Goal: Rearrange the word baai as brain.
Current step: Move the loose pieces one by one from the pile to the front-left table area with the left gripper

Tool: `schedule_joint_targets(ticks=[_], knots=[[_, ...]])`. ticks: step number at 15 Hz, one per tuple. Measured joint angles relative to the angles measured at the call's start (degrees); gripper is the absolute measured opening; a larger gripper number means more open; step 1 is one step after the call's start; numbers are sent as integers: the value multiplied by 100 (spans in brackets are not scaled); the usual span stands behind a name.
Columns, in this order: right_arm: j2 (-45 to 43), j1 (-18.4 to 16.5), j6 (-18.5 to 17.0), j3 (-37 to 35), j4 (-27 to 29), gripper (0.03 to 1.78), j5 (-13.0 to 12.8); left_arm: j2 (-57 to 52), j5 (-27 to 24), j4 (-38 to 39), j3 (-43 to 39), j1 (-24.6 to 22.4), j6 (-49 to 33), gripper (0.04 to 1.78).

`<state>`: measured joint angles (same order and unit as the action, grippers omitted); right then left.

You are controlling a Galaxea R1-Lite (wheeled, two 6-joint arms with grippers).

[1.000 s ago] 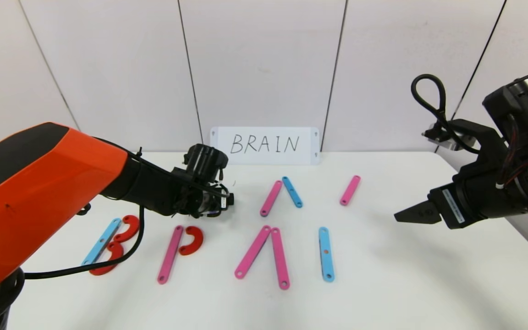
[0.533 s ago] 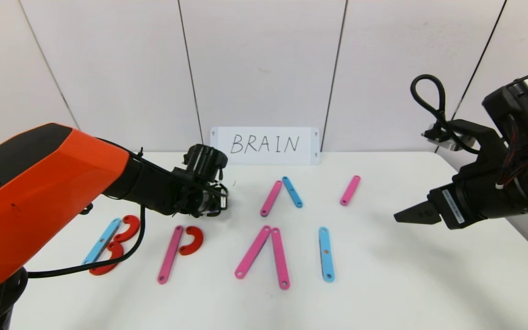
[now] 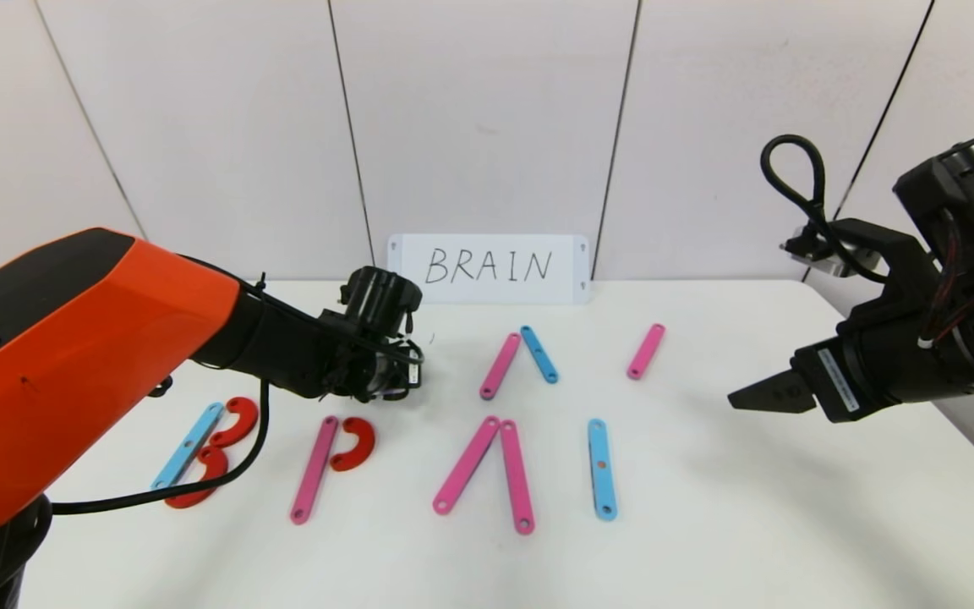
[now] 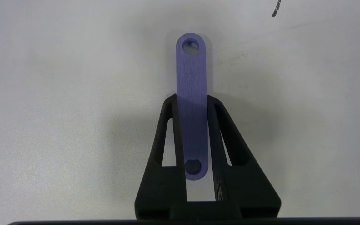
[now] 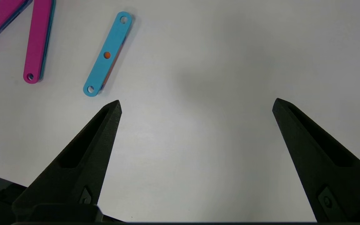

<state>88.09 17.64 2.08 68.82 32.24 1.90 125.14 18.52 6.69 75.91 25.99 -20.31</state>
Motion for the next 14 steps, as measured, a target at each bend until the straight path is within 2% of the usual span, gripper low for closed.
schedule_joint_targets(ticks=[7,8,12,14], knots=[[0,9,-2,4,0,170,5,-386,144,-52,-12,33,-110,27],[-2,9,-2,4,-2,170,7,-485,400,-72,-41,66,-174,27],[-39,30,0,9,5,170,5,-935,1982,-173,-568,389,-822,27],[-79,72,0,-18,6,170,2,-1251,2210,-618,-833,617,-1368,27]])
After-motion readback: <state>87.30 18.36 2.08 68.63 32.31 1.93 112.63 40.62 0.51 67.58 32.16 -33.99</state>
